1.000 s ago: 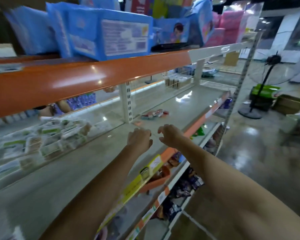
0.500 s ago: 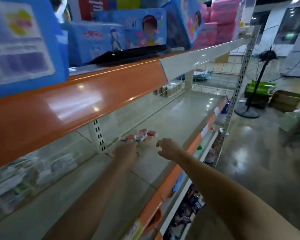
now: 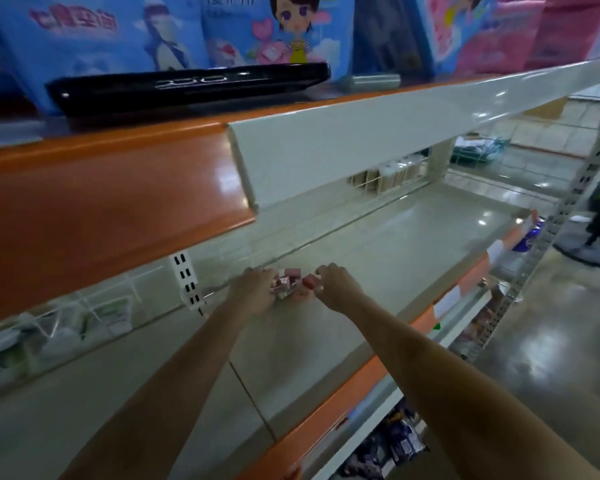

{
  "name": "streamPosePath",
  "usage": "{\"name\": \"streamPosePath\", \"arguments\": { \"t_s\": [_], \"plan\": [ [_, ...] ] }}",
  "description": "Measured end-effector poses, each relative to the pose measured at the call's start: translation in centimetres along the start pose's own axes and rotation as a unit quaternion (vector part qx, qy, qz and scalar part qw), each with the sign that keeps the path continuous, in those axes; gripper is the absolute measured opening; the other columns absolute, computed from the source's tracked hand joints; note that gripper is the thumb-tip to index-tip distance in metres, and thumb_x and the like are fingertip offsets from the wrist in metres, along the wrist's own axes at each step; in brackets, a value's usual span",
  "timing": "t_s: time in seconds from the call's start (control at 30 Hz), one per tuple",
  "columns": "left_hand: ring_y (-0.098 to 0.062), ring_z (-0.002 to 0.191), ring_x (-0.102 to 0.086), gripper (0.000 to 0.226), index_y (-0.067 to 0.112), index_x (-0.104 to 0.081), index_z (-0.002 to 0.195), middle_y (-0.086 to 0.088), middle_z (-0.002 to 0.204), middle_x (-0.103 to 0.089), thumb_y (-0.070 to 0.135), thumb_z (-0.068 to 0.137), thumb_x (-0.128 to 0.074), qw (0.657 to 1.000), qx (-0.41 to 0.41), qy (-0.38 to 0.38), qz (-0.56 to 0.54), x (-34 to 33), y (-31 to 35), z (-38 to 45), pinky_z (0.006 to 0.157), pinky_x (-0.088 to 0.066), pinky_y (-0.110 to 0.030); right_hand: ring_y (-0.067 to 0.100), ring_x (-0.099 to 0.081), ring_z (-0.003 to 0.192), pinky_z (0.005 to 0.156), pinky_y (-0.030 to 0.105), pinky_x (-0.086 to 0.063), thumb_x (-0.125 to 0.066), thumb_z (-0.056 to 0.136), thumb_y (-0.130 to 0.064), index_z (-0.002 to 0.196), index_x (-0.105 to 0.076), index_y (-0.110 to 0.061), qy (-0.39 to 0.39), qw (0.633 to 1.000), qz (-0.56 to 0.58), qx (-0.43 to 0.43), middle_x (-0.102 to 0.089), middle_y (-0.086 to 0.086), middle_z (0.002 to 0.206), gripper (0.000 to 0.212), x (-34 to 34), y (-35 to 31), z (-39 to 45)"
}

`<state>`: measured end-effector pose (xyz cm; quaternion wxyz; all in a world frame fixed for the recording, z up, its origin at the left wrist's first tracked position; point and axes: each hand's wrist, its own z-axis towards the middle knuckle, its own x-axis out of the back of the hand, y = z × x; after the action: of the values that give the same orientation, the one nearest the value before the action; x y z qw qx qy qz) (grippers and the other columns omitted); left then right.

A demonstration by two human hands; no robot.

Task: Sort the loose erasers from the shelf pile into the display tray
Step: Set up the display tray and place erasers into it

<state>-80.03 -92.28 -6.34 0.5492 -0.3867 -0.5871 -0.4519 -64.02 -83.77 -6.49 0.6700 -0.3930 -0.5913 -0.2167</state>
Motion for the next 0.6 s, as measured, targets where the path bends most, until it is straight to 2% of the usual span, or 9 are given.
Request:
{"name": "streamPosePath", "arguments": {
  "t_s": [0.1, 0.2, 0.37, 0.5, 0.6],
  "plan": [
    [-0.027, 0.117, -0.048, 0.034, 0.021, -0.055, 0.121, -0.006, 0.124, -0.056, 0.023, 0.087, -0.056, 0.999, 0.027, 0.029, -0.006, -0.4, 0.5, 0.3, 0.089, -0.042, -0.033, 0.031, -0.052, 0.112, 0.091, 0.036, -0.043, -0.048, 0.094, -0.024, 0.12, -0.055, -0.005, -0.008, 0.999, 0.031, 0.018, -0.057, 0.016, 0.119, 0.033, -0.8, 0.8, 1.7],
    [-0.026, 0.111, -0.05, 0.026, 0.021, -0.06, 0.111, -0.006, 0.116, -0.06, 0.019, 0.086, -0.057, 0.996, 0.052, 0.062, -0.032, -0.8, 0.9, 0.4, 0.084, -0.041, -0.031, 0.032, -0.055, 0.106, 0.083, 0.034, -0.045, -0.05, 0.092, -0.03, 0.114, -0.057, -0.006, 0.005, 0.998, 0.053, 0.035, -0.061, 0.017, 0.111, 0.034, -1.4, 1.1, 3.0],
    [-0.026, 0.106, -0.051, 0.024, 0.016, -0.059, 0.109, -0.007, 0.111, -0.061, 0.025, 0.087, -0.057, 0.992, 0.062, 0.099, -0.044, -1.3, 1.6, -0.4, 0.085, -0.04, -0.035, 0.032, -0.058, 0.103, 0.086, 0.037, -0.047, -0.052, 0.091, -0.03, 0.115, -0.058, -0.004, -0.011, 0.995, 0.063, 0.08, -0.062, 0.018, 0.111, 0.036, -1.4, 1.8, 4.4],
    [-0.026, 0.109, -0.052, 0.033, 0.017, -0.06, 0.115, -0.005, 0.115, -0.06, 0.031, 0.085, -0.061, 0.991, 0.066, 0.109, -0.042, -1.9, 1.7, -1.7, 0.091, -0.041, -0.035, 0.027, -0.058, 0.108, 0.09, 0.031, -0.044, -0.059, 0.087, -0.023, 0.125, -0.054, -0.006, -0.027, 0.99, 0.088, 0.107, -0.062, 0.014, 0.118, 0.042, -0.8, 2.9, 4.4],
    [-0.029, 0.113, -0.051, 0.035, 0.017, -0.06, 0.118, -0.007, 0.118, -0.06, 0.029, 0.086, -0.06, 0.985, 0.078, 0.145, -0.061, -2.1, 2.3, -3.2, 0.089, -0.04, -0.035, 0.024, -0.058, 0.107, 0.09, 0.029, -0.045, -0.064, 0.083, -0.018, 0.13, -0.051, -0.007, -0.029, 0.98, 0.138, 0.137, -0.06, 0.011, 0.12, 0.05, -0.2, 3.5, 3.7]
  ]
}}
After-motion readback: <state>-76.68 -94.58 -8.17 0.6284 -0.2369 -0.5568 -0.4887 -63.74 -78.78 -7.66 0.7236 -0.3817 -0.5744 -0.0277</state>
